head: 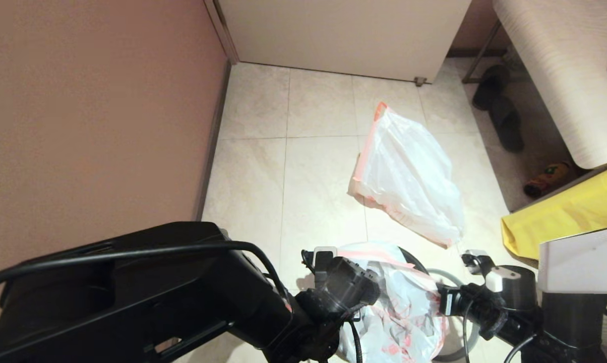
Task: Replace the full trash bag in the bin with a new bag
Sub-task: Put the new garbage bag on the trash can
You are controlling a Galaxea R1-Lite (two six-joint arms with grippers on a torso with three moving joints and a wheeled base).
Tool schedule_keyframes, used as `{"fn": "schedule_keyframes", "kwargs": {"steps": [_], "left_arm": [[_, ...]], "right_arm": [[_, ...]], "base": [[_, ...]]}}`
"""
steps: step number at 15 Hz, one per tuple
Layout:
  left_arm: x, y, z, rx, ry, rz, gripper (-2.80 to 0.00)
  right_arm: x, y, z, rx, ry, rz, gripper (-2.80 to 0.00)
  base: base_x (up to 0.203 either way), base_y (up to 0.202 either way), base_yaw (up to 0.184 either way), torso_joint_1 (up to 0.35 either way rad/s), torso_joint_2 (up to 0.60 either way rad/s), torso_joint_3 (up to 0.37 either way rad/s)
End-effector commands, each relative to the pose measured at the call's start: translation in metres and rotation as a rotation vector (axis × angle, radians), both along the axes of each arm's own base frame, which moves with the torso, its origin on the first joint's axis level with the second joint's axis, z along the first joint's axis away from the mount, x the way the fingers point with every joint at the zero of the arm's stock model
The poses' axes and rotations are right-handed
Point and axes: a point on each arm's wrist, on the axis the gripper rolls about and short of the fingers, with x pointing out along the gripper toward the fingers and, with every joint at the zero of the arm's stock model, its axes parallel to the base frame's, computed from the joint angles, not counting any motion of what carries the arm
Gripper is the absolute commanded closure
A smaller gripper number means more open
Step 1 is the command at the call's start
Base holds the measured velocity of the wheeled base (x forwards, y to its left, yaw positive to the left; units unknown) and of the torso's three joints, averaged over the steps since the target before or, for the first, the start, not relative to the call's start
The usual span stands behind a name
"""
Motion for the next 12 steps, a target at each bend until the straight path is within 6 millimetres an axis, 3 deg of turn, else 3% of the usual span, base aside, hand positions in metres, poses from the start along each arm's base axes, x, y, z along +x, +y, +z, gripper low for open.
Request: {"fn": "schedule_keyframes", "kwargs": {"steps": [1,3,8,12], "left_arm": [[0.003,0.001,0.001,-0.004,-0.002,0.006,0.0],[0.007,-0.001,0.003,-0.009,-0.002,-0.017,0.0],[-0.003,-0.005,0.007,-0.015,-0.004,-0.042,0.0],[-0.005,-0.005,0.009,0.006,-0.01,-0.06,0.0]], "right_arm": [[-0.003,0.0,0.036,0.056,-0.127,-0.003,0.0],[-0.01,0.001,0.062,0.104,-0.194,0.001,0.0],[-0.019,0.003,0.099,0.094,-0.207,0.011,0.0],[-0.03,0.031,0.099,0.095,-0.181,0.119,0.0]], "base": [[0.0,0.0,0.0,0.0,0.0,0.0],[0.0,0.0,0.0,0.0,0.0,0.0],[0.0,0.0,0.0,0.0,0.0,0.0],[0.0,0.0,0.0,0.0,0.0,0.0]]}}
